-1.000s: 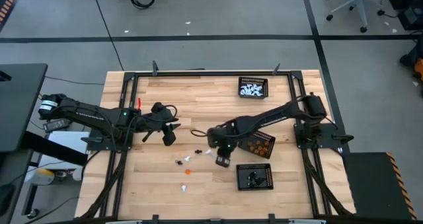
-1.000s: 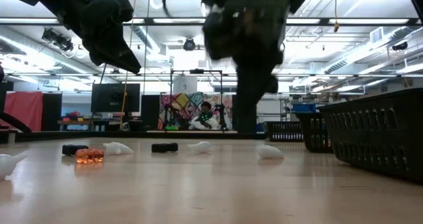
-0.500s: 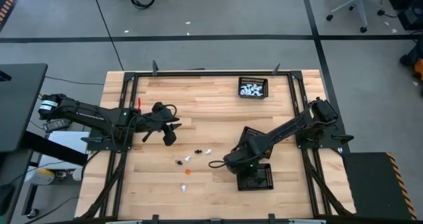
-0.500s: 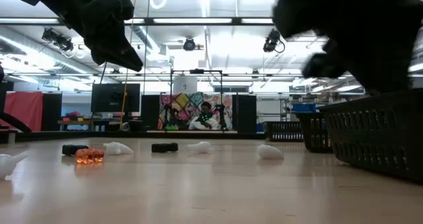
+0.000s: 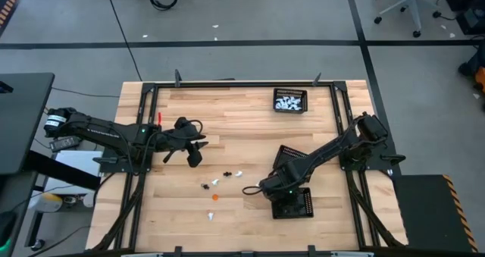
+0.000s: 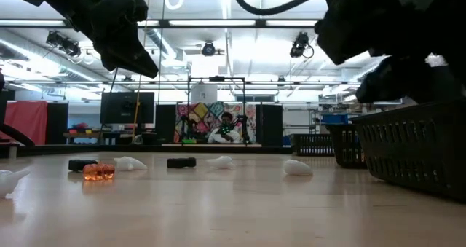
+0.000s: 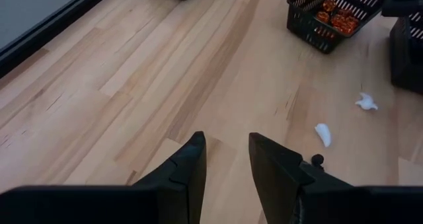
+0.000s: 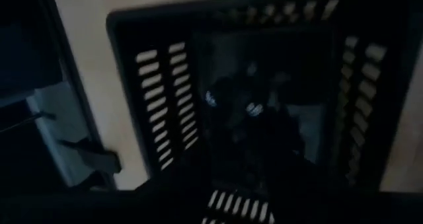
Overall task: Sort Halloween decoration
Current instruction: Put the white ghost toy into the top black bin
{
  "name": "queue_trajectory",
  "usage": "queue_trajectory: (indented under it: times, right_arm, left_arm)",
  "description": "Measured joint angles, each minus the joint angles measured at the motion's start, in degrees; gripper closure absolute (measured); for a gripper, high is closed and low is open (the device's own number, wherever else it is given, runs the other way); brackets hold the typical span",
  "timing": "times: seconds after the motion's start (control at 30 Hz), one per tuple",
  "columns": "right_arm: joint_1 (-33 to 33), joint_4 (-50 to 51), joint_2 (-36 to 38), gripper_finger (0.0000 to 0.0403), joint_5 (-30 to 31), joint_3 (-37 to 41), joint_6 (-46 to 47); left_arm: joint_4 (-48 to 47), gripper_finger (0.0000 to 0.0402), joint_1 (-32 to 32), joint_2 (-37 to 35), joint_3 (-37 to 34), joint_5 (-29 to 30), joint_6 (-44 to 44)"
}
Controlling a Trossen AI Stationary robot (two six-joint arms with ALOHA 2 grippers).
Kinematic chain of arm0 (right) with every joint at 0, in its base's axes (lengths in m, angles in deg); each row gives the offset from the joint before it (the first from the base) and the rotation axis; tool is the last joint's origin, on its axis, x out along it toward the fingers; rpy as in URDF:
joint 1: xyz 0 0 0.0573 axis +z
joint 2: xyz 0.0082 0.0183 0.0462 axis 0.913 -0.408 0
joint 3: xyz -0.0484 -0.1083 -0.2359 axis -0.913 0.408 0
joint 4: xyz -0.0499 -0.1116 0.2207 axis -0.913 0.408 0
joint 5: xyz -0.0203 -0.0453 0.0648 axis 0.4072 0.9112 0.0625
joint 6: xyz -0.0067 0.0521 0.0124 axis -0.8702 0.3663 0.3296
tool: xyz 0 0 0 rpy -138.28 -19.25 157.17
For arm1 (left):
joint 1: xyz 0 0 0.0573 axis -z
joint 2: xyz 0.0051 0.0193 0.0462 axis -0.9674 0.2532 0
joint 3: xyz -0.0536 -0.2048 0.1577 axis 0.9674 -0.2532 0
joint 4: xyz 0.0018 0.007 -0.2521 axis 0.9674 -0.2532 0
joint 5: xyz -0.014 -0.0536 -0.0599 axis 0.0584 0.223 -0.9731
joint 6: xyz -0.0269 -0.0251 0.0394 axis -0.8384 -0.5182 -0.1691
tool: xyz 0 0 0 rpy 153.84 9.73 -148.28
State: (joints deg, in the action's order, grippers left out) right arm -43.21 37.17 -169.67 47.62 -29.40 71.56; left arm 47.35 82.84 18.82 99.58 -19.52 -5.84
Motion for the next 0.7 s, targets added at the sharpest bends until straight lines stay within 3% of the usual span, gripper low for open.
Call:
queue_trajectory:
  times: [0.2, 0.43, 0.7]
  right_arm:
    - [-0.65, 2.99, 0.24, 0.0247, -2.08, -3.39, 1.69]
    - [-2.46, 2.11, 0.25, 0.0246, 8.67, -10.34, 1.1]
    - [-6.6, -4.83, -1.99, 0.0216, 12.66, -10.32, -2.19]
  left_arm:
    - [0.0, 0.0278, 0.0, 0.0, 0.0, 0.0, 0.04]
    - [0.11, 0.0278, 0.0, 0.02, 0.0, 0.0, 0.04]
    - [0.25, 0.0278, 0.0, 0.02, 0.0, 0.0, 0.04]
